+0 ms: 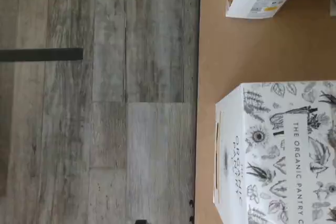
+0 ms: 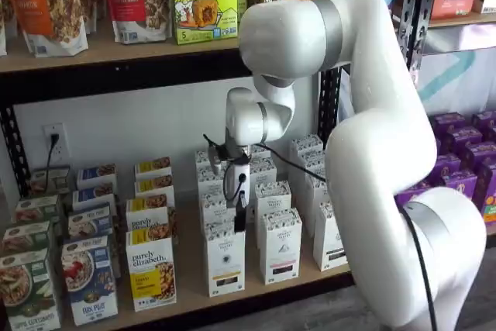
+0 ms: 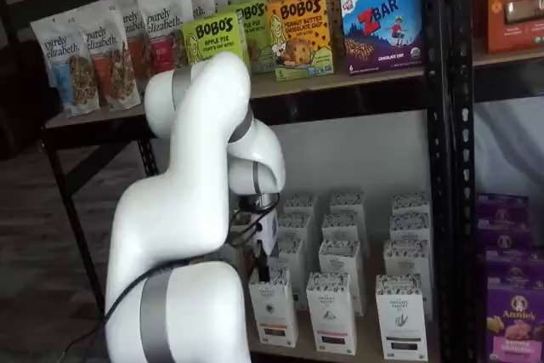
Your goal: Pick up the white box with a yellow strip in the middle, on the bottom shelf, the fourth box from the left
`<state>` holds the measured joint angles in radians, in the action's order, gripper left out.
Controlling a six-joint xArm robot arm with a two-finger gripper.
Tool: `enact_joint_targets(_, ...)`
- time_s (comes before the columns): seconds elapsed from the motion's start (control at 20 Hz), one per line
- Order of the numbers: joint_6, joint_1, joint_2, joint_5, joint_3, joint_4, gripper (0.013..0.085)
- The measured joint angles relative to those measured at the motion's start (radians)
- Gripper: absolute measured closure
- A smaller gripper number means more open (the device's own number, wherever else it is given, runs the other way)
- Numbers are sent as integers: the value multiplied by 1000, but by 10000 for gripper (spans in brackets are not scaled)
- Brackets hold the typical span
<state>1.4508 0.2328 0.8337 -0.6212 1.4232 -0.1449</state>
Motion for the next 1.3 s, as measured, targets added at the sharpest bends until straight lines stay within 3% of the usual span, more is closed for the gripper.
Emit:
enact_joint_targets(0.2,32,9,-2,46,-12,-46,130)
enact_joint_targets(1.3,-21,12,110,69,97,13,130)
